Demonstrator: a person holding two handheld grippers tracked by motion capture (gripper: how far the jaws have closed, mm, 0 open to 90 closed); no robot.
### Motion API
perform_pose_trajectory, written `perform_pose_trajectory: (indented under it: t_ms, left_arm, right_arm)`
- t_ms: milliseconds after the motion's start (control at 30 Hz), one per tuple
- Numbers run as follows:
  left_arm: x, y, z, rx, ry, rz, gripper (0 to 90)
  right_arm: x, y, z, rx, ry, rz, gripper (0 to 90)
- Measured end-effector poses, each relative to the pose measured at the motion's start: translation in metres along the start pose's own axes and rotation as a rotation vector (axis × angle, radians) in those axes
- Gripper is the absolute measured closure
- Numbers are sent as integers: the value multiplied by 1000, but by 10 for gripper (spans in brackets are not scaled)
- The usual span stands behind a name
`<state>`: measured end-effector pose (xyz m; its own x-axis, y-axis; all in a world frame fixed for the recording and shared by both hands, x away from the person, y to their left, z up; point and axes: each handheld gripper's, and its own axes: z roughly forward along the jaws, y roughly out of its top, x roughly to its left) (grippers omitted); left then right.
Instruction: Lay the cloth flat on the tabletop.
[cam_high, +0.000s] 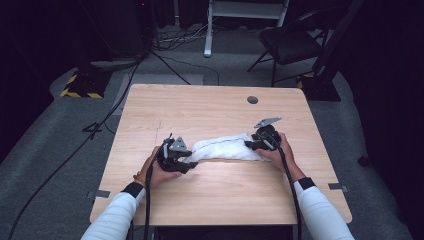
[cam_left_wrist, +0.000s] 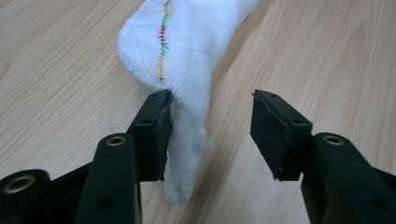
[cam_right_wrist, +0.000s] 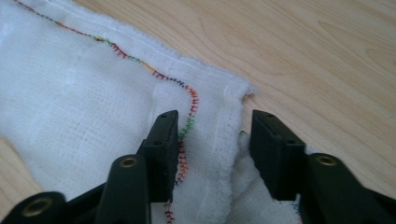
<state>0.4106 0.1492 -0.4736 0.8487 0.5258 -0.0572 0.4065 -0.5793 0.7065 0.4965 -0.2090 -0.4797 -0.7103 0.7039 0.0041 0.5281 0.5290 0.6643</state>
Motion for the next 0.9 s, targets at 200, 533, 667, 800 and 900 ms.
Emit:
perform_pose_trajectory:
  t_ms: [200, 533, 667, 800, 900]
  left_arm:
    - [2, -3, 0, 21, 1, -5, 483]
    - [1, -5, -4, 20, 2, -1, 518]
    - [0, -5, -6, 18, 2, 8, 545]
    - [-1, -5, -11, 6, 7, 9, 545]
    - [-2, -6, -13, -3, 9, 5, 535]
  right_arm:
    - [5, -4, -8, -29, 3, -75, 860]
    - [20, -1, -45, -145, 20, -174, 885]
    - [33, 3, -66, -190, 50, -222, 885]
    - [50, 0, -84, -221, 109, -280, 885]
    - [64, -8, -95, -224, 169, -336, 885]
